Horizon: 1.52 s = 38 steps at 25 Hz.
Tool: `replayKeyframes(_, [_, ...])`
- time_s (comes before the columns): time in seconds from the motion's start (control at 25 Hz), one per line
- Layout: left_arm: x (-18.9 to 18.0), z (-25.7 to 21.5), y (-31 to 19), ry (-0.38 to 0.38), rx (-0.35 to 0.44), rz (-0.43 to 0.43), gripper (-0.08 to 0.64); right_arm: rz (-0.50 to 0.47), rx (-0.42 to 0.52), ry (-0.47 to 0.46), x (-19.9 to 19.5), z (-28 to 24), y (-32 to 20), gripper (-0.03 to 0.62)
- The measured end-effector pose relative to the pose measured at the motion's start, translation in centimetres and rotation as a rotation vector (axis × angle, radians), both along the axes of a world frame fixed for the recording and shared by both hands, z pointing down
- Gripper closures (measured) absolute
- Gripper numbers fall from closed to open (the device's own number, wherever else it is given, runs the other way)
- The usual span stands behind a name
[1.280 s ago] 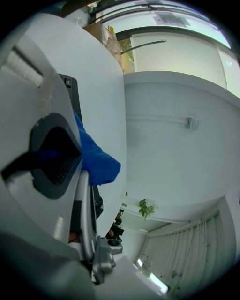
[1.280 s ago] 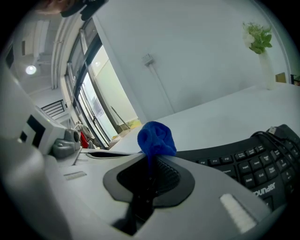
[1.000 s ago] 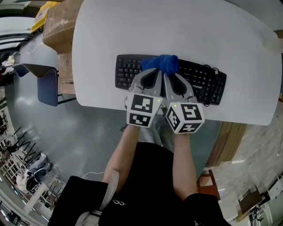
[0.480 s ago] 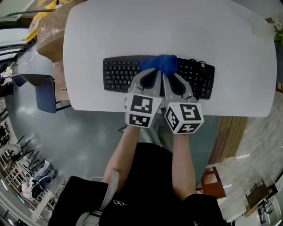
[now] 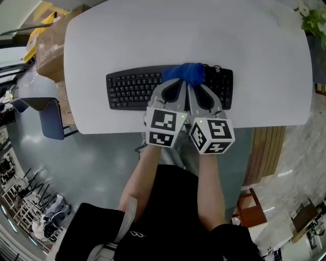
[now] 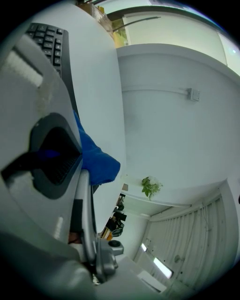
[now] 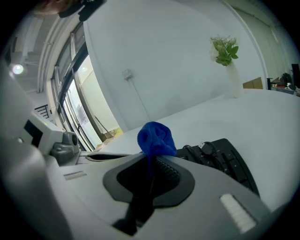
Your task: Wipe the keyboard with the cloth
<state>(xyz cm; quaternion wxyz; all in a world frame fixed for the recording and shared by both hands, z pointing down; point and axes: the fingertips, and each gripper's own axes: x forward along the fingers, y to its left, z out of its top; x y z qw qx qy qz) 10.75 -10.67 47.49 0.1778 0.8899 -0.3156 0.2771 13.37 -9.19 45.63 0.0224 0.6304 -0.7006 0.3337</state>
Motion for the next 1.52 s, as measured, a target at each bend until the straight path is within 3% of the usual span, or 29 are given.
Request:
replayKeyframes(0.96, [9.8, -0.6, 3.8, 0.024, -0.034, 0.229, 0.561, 0.222, -0.028, 0.054, 9.2, -1.0, 4.1, 0.554])
replayKeyframes(1.24, [11.1, -1.6, 5.7, 0.081, -0.048, 0.282, 0.561, 0.268, -0.016, 0.108, 10.3, -2.3, 5.9, 0.554])
replayKeyframes(1.52, [9.6, -5.2, 6.5, 0.214, -0.005, 0.222, 0.561, 0.21, 0.082, 0.178, 9.1, -6.8, 6.6, 0.554])
